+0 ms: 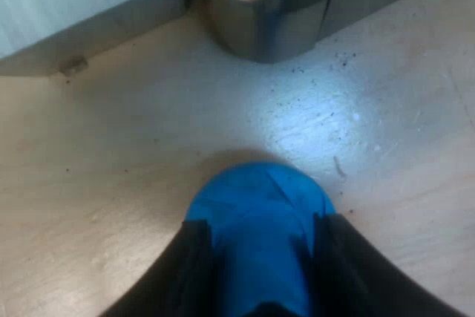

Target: Grind coffee beans and then tamp

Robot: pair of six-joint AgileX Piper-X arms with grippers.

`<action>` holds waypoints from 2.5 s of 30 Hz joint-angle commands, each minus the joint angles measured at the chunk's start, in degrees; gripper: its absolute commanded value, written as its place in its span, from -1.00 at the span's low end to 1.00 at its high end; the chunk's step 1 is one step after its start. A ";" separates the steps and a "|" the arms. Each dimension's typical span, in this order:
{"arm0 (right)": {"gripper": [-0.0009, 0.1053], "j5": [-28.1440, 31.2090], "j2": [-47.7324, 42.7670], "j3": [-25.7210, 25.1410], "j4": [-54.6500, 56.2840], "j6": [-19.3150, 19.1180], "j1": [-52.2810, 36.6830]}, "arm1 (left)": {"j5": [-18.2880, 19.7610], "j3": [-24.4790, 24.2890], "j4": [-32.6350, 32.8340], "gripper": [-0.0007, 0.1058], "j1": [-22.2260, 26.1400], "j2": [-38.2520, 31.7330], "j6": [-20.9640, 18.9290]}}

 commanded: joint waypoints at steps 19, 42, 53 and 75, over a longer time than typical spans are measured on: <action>0.56 0.89 -4.00 -11.86 17.88 -0.22 -0.27 | -7.37 -5.24 3.14 0.41 -0.13 -15.46 0.09; 0.56 3.89 -18.38 -31.53 56.01 2.94 -12.61 | -1.51 -21.62 3.15 0.41 1.18 -28.97 -2.70; 0.56 -0.93 -28.27 -33.63 70.98 2.61 -46.27 | 4.66 -24.46 3.94 0.41 11.87 -28.97 -6.17; 0.56 -10.32 -40.35 -24.16 73.18 -7.10 -70.09 | -1.86 -21.34 10.07 0.41 5.63 -35.99 -4.42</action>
